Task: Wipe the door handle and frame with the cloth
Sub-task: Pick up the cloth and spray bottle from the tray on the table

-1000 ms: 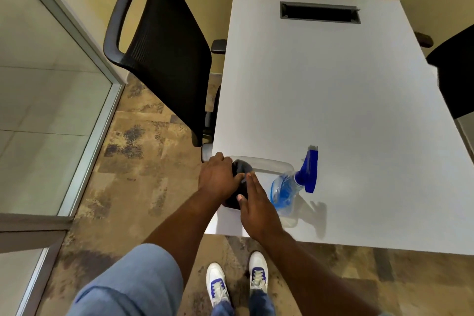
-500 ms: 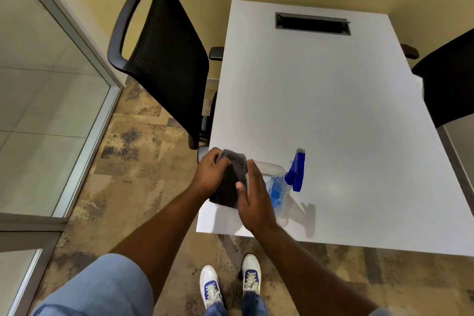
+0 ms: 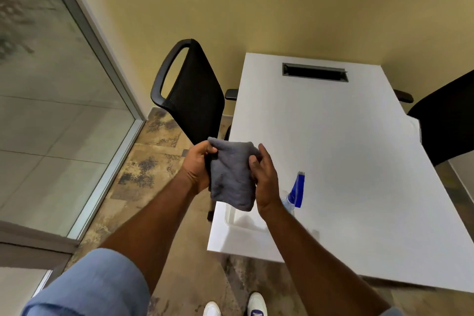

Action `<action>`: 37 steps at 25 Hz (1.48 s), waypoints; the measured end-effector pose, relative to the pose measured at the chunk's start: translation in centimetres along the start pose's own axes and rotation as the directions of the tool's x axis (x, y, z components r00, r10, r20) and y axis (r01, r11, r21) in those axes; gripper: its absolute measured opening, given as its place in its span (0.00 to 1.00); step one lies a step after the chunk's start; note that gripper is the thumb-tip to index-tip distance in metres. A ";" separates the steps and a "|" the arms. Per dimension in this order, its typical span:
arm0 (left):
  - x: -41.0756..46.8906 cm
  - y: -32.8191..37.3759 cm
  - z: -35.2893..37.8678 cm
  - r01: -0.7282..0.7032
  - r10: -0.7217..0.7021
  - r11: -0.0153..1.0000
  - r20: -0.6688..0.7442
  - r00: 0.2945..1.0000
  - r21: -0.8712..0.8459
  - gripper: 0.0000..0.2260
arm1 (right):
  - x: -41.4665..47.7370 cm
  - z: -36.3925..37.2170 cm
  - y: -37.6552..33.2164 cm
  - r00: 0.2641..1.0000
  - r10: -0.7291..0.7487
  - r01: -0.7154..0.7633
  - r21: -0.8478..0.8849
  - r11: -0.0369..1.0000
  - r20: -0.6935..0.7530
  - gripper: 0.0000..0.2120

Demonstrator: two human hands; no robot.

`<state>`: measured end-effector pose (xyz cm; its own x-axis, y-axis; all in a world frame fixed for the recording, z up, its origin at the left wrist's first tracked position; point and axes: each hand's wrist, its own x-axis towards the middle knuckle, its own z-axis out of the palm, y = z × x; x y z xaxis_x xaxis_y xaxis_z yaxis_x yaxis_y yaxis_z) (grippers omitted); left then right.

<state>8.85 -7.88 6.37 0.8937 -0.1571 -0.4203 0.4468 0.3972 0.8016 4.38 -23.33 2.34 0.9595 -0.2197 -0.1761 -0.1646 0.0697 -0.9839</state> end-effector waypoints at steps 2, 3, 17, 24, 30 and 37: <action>-0.4 0.5 0.2 -0.013 0.013 1.000 0.029 0.999 0.011 0.10 | 0.0 0.1 -1.1 1.000 -0.012 0.012 -0.015 1.000 0.005 0.34; -0.5 0.6 0.2 -0.004 0.003 1.000 0.047 0.999 0.025 0.10 | 0.1 0.2 -1.5 1.000 -0.016 0.016 -0.034 0.999 0.000 0.33; 0.5 1.4 1.0 -0.138 0.131 0.936 0.042 0.990 0.325 0.07 | 0.0 1.6 -4.1 0.988 -0.151 0.135 -0.274 0.952 -0.041 0.19; 1.6 1.4 0.0 -0.001 -0.063 0.957 0.210 0.976 0.291 0.19 | 0.9 0.4 -4.0 0.987 -0.159 0.156 -0.211 0.965 0.006 0.16; 2.2 -0.2 1.4 -0.099 0.071 0.958 0.112 0.991 0.270 0.12 | 0.2 -0.5 -2.5 0.949 -0.273 0.169 -0.475 0.864 -0.159 0.21; 2.7 -0.5 0.8 -0.098 0.083 0.965 0.072 0.994 0.242 0.18 | -1.9 -7.0 0.2 0.794 -0.557 0.285 -0.660 0.695 -0.244 0.37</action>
<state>11.09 -9.24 5.19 0.9284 -0.1884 -0.3202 0.3532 0.1801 0.9181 0.89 -29.72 2.24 0.7975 -0.4506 0.4011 0.0082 -0.6567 -0.7541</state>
